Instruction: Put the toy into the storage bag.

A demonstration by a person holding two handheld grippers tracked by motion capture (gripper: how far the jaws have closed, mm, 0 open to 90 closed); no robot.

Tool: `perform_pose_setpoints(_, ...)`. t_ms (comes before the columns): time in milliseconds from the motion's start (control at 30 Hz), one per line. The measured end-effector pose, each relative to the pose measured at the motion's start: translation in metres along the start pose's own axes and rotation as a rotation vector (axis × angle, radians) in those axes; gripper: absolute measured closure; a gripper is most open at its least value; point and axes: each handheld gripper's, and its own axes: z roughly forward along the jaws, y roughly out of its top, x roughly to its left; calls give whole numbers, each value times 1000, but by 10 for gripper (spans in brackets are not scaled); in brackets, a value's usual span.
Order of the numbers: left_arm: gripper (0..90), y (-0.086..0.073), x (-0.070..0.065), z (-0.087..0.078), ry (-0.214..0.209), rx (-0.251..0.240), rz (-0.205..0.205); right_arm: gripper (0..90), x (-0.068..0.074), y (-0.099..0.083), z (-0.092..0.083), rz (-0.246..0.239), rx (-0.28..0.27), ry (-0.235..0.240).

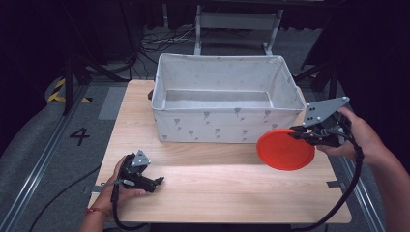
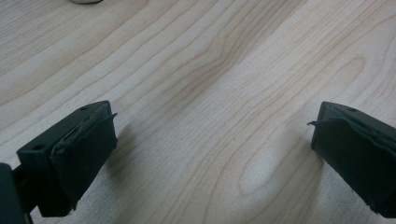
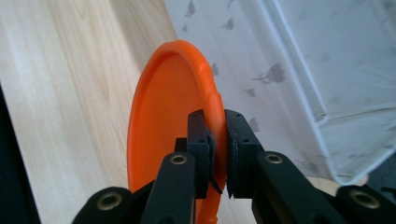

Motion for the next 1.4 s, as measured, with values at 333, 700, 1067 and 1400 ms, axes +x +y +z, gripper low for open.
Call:
perform_pose_setpoints(333, 3, 0, 0, 0, 0, 0, 1, 823, -21, 18, -21, -27, 2, -23)
perform_pose_setpoints(700, 3, 0, 0, 0, 0, 1, 2, 823, -55, 45, -36, -46, 64, -101)
perform_pose_setpoints(1067, 3, 0, 0, 0, -2, -1, -4, 823, -94, 70, -46, -37, 17, -197)
perform_pose_setpoints(1400, 3, 0, 0, 0, -1, 0, -3, 823, -127, 78, -26, -11, 34, -204)
